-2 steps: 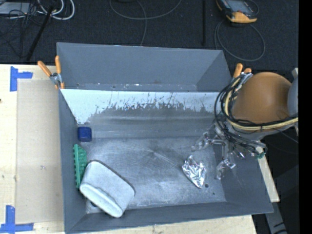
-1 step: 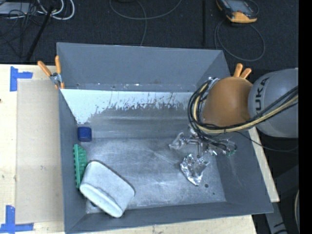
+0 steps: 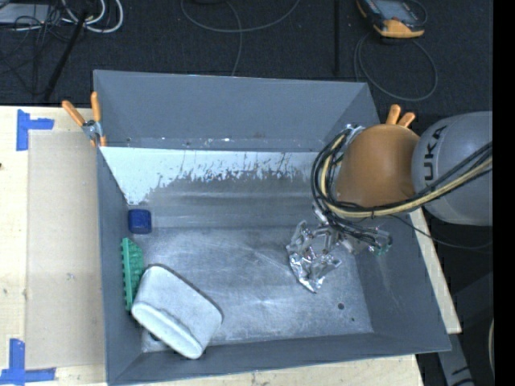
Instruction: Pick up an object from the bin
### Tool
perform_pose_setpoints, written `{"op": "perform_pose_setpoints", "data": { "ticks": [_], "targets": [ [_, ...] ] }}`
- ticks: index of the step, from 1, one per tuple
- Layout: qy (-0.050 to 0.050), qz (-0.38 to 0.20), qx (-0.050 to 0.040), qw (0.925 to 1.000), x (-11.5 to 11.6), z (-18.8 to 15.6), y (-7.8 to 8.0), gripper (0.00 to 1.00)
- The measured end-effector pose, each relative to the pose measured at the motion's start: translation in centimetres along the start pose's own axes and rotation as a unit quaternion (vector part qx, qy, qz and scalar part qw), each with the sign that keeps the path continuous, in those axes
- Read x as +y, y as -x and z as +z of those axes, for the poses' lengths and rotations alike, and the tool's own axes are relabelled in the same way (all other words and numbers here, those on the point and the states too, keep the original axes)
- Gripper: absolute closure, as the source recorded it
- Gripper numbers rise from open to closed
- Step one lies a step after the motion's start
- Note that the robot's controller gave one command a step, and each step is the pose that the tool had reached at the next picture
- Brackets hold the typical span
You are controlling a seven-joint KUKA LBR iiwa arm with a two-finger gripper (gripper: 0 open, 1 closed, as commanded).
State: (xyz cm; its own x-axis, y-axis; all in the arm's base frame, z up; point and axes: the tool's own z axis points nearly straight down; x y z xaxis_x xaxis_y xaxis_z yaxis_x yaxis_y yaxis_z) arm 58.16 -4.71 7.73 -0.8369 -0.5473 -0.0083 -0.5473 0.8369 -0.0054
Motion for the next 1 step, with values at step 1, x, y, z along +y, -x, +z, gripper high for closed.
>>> {"op": "perform_pose_setpoints", "data": {
  "ticks": [1],
  "targets": [
    [0.0, -0.001, 0.0007, 1.0, -1.69, -13.2, -0.26, 1.0]
  ]
}}
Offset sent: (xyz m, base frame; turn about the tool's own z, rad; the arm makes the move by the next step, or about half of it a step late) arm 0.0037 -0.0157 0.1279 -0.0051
